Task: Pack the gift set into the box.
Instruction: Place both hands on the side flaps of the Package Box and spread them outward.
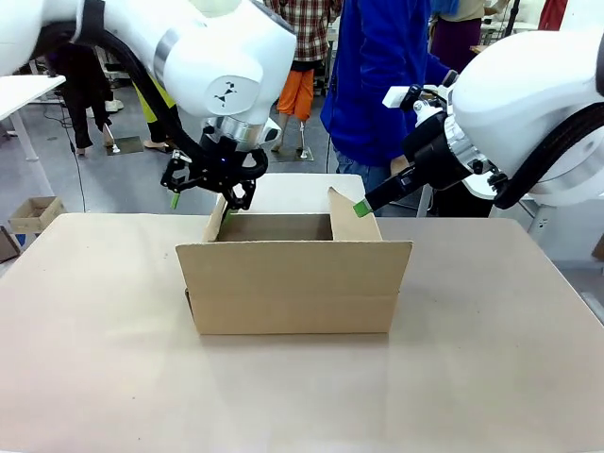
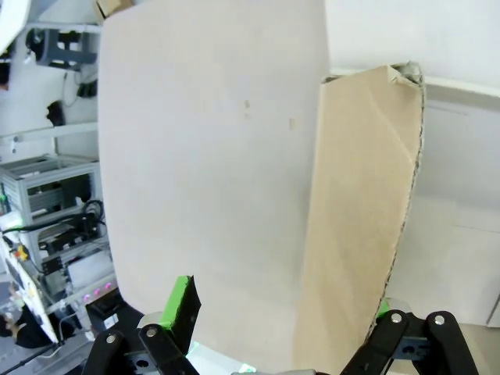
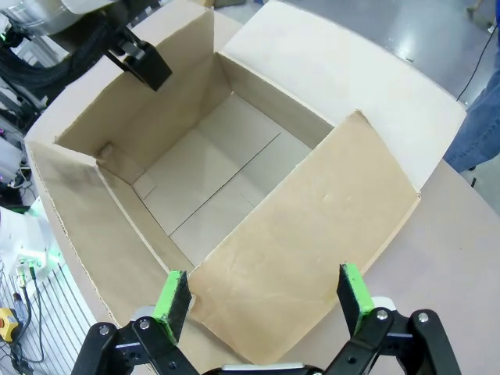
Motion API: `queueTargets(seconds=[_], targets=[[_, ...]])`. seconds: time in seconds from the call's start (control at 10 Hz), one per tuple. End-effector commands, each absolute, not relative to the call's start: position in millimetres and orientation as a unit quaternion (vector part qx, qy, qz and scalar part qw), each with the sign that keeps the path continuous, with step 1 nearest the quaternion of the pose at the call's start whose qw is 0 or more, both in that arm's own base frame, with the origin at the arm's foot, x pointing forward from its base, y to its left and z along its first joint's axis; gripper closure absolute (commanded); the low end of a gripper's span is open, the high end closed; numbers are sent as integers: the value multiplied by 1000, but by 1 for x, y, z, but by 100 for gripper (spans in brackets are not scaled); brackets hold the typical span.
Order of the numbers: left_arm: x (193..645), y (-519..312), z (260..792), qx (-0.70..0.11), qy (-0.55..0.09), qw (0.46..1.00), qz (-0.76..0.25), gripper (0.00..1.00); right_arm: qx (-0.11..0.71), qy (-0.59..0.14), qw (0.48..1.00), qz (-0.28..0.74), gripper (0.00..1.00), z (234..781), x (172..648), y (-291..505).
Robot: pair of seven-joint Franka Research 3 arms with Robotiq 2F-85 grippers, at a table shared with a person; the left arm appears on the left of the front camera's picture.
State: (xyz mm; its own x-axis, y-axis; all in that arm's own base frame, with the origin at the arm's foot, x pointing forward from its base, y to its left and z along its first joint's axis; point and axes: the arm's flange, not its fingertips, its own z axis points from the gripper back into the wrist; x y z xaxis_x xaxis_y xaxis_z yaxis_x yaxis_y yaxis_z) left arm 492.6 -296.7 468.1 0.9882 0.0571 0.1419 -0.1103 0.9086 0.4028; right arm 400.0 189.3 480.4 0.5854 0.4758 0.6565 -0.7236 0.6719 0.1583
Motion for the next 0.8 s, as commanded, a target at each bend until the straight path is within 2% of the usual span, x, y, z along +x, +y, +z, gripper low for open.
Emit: queueTargets(seconds=[0.0, 0.4, 0.7], targets=[[481, -273, 468, 208, -84, 973, 59, 0, 207, -294, 868, 343, 0, 482, 399, 189], [502, -213, 451, 166, -36, 983, 71, 0, 207, -294, 868, 343, 0, 482, 399, 189], [512, -159, 438, 36, -5, 999, 5, 0, 207, -294, 868, 343, 0, 482, 399, 189]])
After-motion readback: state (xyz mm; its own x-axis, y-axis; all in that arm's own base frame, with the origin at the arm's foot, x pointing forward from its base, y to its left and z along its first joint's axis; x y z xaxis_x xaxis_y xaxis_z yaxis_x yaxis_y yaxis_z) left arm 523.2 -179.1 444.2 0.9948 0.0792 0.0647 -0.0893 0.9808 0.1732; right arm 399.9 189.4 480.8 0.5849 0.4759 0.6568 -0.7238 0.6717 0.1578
